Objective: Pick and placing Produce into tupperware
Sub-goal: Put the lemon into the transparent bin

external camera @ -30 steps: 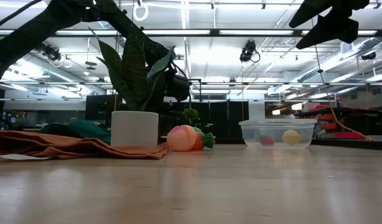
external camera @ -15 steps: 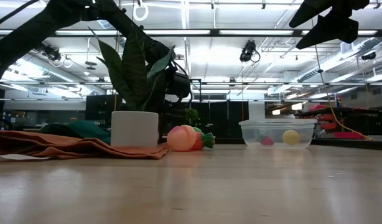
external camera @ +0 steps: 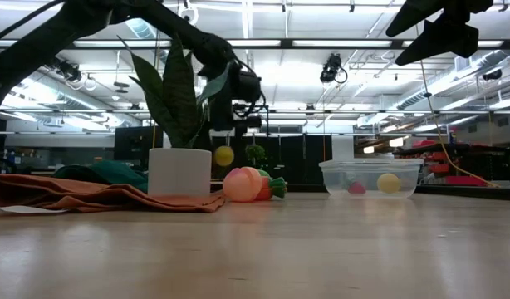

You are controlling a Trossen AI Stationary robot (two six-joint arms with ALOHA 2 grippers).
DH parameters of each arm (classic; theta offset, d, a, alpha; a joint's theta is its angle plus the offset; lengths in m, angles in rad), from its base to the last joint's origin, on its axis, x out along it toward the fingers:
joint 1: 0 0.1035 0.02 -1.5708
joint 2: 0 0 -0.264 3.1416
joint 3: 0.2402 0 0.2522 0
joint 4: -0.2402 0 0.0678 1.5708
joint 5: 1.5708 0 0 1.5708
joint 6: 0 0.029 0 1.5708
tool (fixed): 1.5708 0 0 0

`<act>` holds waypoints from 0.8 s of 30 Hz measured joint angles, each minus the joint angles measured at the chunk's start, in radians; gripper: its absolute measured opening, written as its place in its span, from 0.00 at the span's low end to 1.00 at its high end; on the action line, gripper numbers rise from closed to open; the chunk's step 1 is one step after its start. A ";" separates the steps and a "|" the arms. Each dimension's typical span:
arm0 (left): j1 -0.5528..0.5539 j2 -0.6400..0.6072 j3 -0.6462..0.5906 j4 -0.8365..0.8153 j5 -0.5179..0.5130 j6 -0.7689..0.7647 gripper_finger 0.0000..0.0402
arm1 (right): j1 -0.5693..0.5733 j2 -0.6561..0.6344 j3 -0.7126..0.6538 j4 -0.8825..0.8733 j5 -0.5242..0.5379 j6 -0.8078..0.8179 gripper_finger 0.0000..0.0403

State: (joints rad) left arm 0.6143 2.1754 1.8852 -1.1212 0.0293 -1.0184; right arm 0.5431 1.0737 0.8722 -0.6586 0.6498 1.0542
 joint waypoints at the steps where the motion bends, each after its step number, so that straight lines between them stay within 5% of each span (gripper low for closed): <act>1: 0.000 0.000 0.020 0.002 0.000 0.006 0.55 | 0.000 0.000 0.000 0.000 0.000 0.000 0.54; 17: -0.021 0.000 0.286 0.021 -0.007 0.220 0.55 | 0.000 0.000 0.000 0.000 -0.005 0.018 0.54; 24: -0.069 0.000 0.312 0.189 0.106 0.278 0.55 | -0.024 0.000 0.000 0.000 -0.006 0.026 0.54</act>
State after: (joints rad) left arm 0.5458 2.1750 2.1975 -0.9317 0.1351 -0.7400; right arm 0.5186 1.0737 0.8719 -0.6582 0.6434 1.0807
